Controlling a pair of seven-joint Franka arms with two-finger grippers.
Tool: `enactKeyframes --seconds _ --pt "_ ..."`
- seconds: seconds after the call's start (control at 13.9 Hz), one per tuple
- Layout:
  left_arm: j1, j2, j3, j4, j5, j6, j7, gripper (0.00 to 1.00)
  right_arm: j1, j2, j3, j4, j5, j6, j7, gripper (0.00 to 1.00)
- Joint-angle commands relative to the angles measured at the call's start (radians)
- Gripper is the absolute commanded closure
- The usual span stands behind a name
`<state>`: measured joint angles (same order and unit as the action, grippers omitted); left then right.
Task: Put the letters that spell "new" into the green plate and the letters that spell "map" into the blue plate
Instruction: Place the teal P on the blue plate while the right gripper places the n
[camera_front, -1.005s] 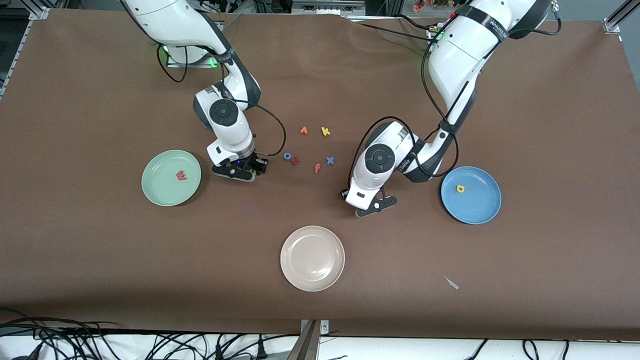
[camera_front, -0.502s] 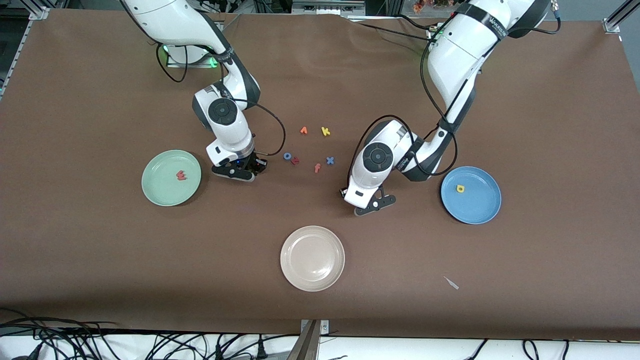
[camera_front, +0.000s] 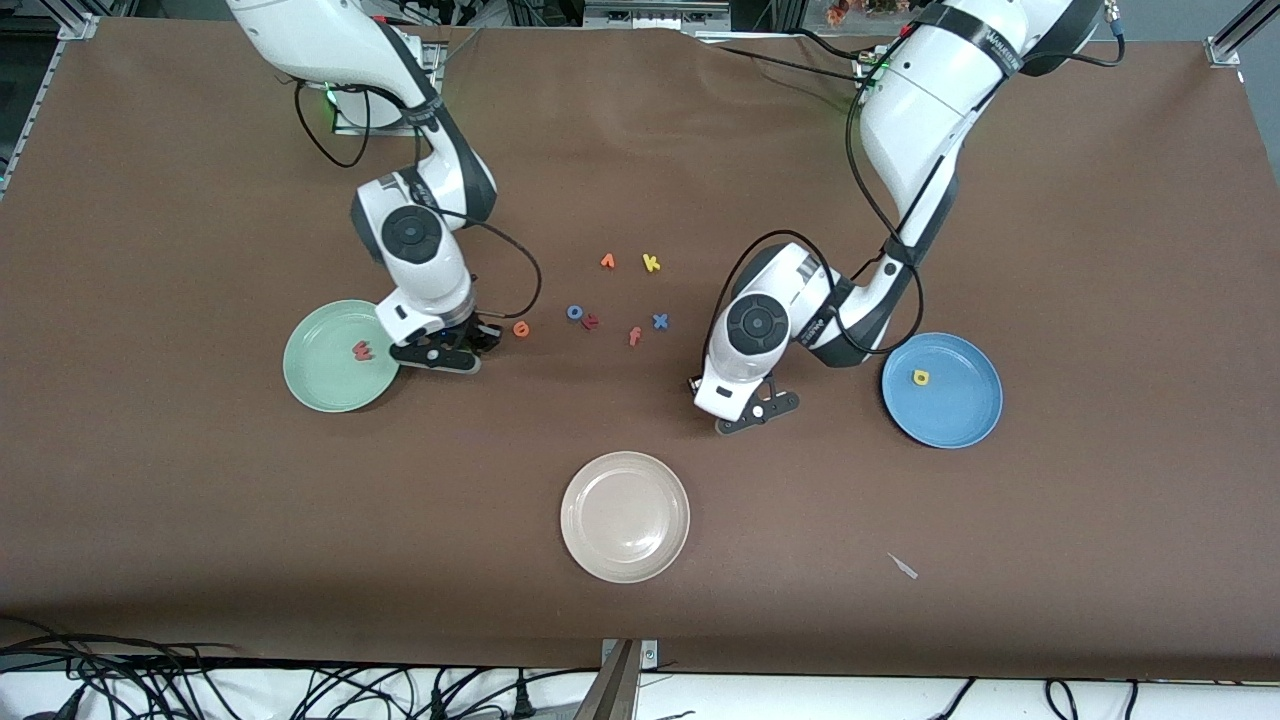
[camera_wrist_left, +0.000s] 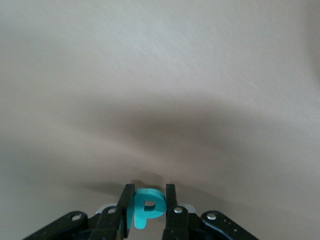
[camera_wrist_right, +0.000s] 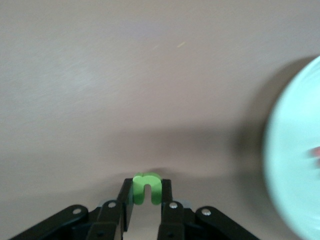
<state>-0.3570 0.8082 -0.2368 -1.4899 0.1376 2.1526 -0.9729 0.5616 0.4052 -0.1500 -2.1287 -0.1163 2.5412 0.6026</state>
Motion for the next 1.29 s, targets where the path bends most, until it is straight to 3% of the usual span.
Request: enactKeyframes --seconds 0.0,0.29,0.5,0.65,0.93,1.08,1.22 --pt "0.074 -0.053 -0.009 0.019 -0.003 -0.146 0.17 0.87 -0.002 -0.083 -0.068 -0.025 -0.003 -0.094 -0.165 0.81" --pt "0.171 -0.096 -0.009 0.007 -0.003 -0.285 0.425 0.86 -0.002 -0.118 -0.221 -0.072 -0.003 -0.091 -0.455 0.81" --pt "0.255 -0.112 -0.007 -0.004 0.002 -0.347 0.647 0.85 -0.008 -0.111 -0.308 -0.114 0.003 -0.009 -0.62 0.8" --pt "0.332 -0.112 -0.006 -0.03 0.014 -0.349 0.814 0.85 -0.037 -0.102 -0.316 -0.134 0.012 0.043 -0.653 0.77" --pt "0.424 -0.148 -0.006 -0.114 0.016 -0.309 1.014 0.83 -0.042 -0.097 -0.316 -0.134 0.029 0.045 -0.653 0.49" --pt "0.44 -0.231 -0.006 -0.267 0.016 -0.17 1.014 0.81 -0.04 -0.097 -0.31 -0.134 0.053 0.045 -0.65 0.41" --pt "0.461 -0.296 -0.006 -0.412 0.016 -0.007 1.013 0.79 -0.039 -0.098 -0.296 -0.134 0.075 0.039 -0.638 0.39"
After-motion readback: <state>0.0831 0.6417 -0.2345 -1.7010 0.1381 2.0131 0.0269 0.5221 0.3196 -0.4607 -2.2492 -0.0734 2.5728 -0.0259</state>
